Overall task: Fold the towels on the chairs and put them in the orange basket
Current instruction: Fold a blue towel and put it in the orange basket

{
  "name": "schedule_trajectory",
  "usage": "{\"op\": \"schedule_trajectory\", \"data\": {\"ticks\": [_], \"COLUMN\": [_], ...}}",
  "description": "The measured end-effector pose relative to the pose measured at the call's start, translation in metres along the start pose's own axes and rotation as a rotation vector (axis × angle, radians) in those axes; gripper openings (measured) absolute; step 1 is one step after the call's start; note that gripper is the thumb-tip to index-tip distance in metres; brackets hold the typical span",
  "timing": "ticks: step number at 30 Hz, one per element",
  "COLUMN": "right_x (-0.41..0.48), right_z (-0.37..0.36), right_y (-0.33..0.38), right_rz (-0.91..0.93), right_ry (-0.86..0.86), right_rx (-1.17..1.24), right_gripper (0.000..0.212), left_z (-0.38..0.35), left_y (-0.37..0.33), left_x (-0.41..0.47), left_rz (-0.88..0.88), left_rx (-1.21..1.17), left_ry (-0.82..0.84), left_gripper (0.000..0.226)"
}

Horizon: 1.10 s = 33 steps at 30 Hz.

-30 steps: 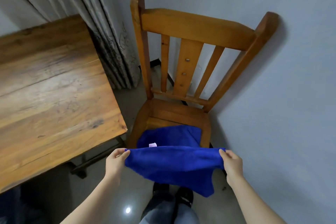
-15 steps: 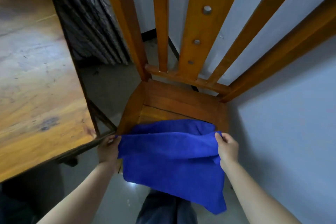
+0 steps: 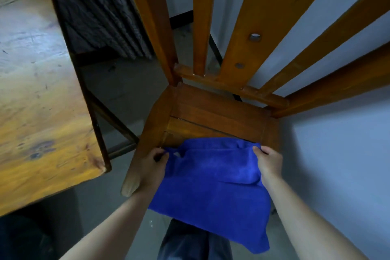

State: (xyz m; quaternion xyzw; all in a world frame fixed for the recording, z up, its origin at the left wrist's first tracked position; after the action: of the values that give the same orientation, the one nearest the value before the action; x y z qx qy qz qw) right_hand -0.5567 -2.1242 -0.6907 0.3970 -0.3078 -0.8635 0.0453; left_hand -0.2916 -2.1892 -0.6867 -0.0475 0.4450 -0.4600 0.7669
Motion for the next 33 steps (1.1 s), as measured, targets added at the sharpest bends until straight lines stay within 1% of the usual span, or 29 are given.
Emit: {"op": "schedule_trajectory", "data": {"ticks": [3, 6, 9, 12, 15, 17, 22, 25, 27, 30, 33], "right_x": [-0.003, -0.007, -0.007, -0.006, -0.005, -0.006, -0.006, -0.008, -0.010, -0.012, -0.019], "right_z": [-0.004, -0.005, -0.005, -0.004, -0.001, 0.001, 0.009, 0.016, 0.023, 0.036, 0.056], "right_y": [0.002, 0.001, 0.001, -0.001, -0.004, -0.004, -0.002, -0.004, -0.005, -0.005, -0.005], "right_rz": [0.013, 0.033, 0.014, -0.002, -0.011, -0.014, -0.063, -0.086, -0.087, -0.064, -0.013], "right_ry": [-0.004, -0.002, -0.020, -0.021, -0.028, -0.042, -0.092, -0.104, -0.103, -0.101, -0.118], "right_rx": [-0.039, -0.052, -0.012, 0.008, 0.014, 0.016, 0.063, 0.090, 0.119, 0.173, 0.163], "right_gripper": [0.024, 0.024, 0.024, 0.026, 0.024, 0.020, 0.026, 0.023, 0.027, 0.032, 0.028], "left_z": [-0.008, -0.014, -0.017, -0.015, -0.010, -0.004, 0.010, 0.014, 0.018, 0.025, 0.036], "left_y": [0.000, 0.008, 0.014, 0.013, 0.009, 0.005, -0.007, -0.010, -0.011, -0.009, -0.004], "left_x": [-0.019, -0.027, -0.028, -0.027, -0.027, -0.029, -0.037, -0.041, -0.043, -0.046, -0.053], "left_rz": [-0.169, -0.188, -0.160, -0.119, -0.114, -0.111, -0.093, -0.047, -0.034, -0.038, -0.072], "left_rx": [0.092, 0.089, 0.064, 0.001, -0.007, -0.056, -0.172, -0.243, -0.264, -0.280, -0.261], "left_ry": [0.003, 0.113, 0.132, 0.104, 0.074, 0.034, -0.037, -0.057, -0.100, -0.143, -0.191], "left_gripper": [0.010, 0.012, 0.014, 0.015, 0.027, 0.030, 0.027, 0.014, 0.006, 0.010, 0.013]}}
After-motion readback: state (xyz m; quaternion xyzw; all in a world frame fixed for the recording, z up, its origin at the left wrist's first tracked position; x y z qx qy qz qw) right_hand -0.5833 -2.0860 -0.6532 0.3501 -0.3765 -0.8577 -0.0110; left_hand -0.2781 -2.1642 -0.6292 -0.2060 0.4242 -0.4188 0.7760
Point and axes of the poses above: each hand's wrist, its own x-axis towards the middle knuckle, its own z-axis out of the back of the hand, y = z × x, the point moved 1 cm from there along x, towards the middle knuckle, and after that the axes turned 1 degree about -x, right-handed, at the moved point
